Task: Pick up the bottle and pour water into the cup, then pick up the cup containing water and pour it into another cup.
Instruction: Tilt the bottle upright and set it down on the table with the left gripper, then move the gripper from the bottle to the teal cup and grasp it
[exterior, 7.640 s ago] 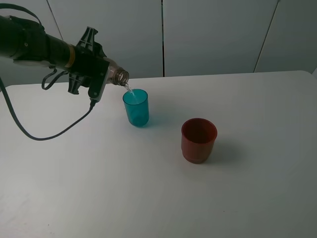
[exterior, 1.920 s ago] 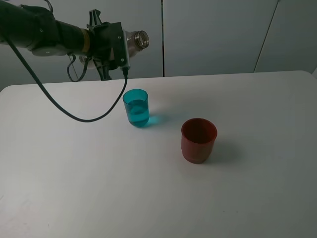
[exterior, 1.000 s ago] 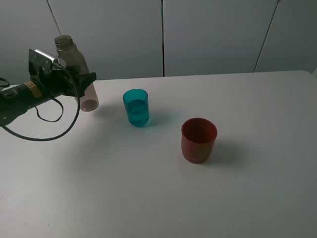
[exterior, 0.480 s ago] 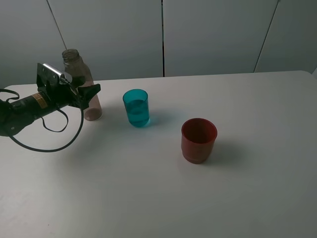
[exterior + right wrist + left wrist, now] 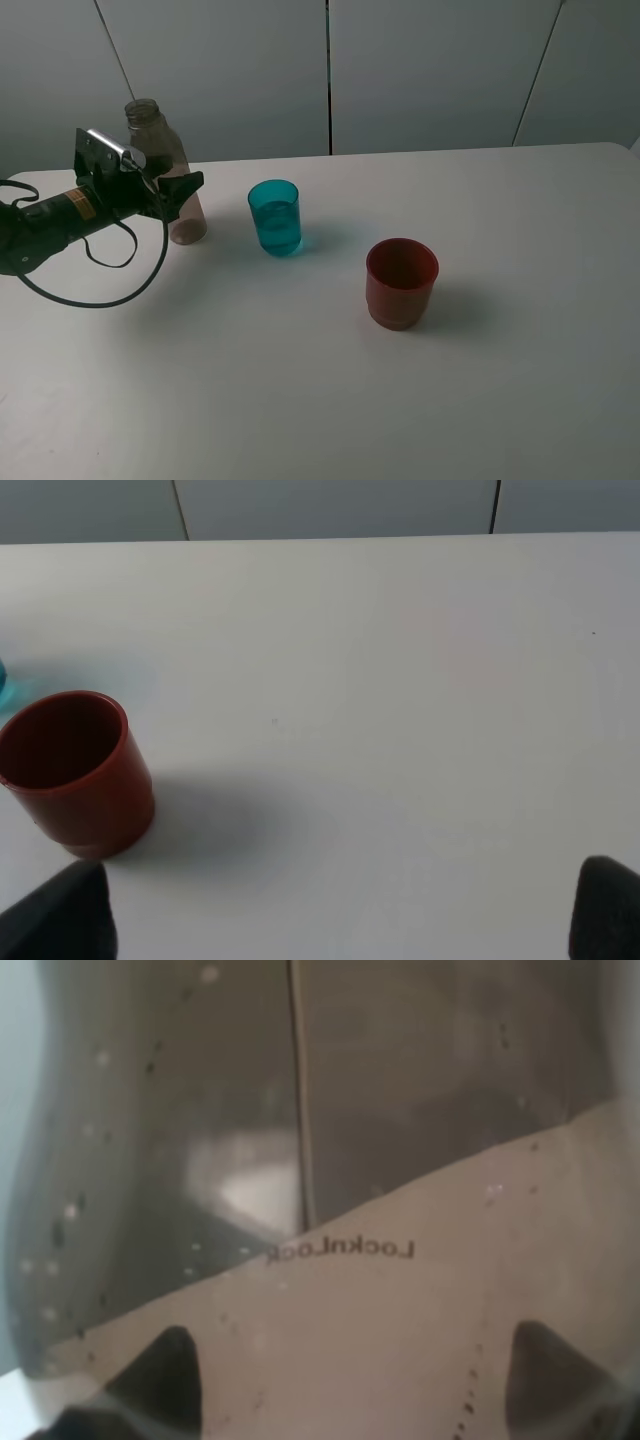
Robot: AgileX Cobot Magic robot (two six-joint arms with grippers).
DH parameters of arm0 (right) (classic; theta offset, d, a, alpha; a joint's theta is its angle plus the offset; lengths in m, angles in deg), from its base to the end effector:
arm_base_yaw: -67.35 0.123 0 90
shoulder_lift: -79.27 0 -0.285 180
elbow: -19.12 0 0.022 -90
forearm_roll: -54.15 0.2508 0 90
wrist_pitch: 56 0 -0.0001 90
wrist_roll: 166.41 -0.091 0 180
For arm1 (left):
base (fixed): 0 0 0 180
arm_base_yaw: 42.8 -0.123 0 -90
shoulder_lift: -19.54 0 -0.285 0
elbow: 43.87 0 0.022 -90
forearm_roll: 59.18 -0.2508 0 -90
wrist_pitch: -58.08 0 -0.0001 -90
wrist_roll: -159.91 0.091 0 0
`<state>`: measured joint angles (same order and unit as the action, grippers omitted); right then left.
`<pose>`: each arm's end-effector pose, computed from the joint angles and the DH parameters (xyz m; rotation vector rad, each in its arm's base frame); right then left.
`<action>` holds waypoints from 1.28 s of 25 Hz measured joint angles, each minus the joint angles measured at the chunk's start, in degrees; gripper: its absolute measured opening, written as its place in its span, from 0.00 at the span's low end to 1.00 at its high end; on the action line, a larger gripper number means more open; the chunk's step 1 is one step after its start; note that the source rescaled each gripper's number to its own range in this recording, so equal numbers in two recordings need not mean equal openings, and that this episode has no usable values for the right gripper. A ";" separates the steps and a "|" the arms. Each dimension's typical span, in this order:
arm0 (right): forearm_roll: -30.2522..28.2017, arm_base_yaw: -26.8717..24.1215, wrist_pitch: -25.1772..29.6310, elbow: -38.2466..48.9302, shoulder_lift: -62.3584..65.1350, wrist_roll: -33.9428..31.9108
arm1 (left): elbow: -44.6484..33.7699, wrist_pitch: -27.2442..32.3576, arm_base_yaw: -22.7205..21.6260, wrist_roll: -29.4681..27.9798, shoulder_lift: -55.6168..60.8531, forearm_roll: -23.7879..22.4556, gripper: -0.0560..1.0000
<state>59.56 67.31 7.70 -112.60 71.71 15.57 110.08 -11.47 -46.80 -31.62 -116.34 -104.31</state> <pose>-0.0084 0.0077 0.2749 -0.0431 2.0834 0.0923 0.3737 -0.0344 0.0781 0.5788 1.6211 -0.4775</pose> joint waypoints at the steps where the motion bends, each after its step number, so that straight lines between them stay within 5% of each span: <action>1: 0.00 0.00 0.00 0.00 0.00 0.00 | 0.00 0.00 0.00 0.00 0.00 -0.37 0.30; 14: 0.00 0.00 0.00 0.00 0.00 0.00 | 0.00 0.00 0.00 -0.08 0.00 -1.67 0.32; 16: 0.00 0.00 0.00 0.00 0.00 0.00 | 0.00 0.00 0.00 -0.08 0.00 -1.67 0.45; 19: 0.00 0.00 0.00 0.00 0.00 0.00 | 0.00 0.00 0.00 -0.08 0.00 -1.67 0.90; 20: 0.00 0.00 0.00 0.00 0.00 0.00 | 0.00 0.00 0.00 -0.08 0.00 -1.67 0.95; 32: 0.00 0.00 0.00 0.00 0.00 0.00 | -0.12 0.38 0.00 -0.08 7.63 0.04 0.99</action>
<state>59.56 67.31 7.70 -112.60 71.71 15.57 109.96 -11.09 -46.80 -31.70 -108.71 -104.26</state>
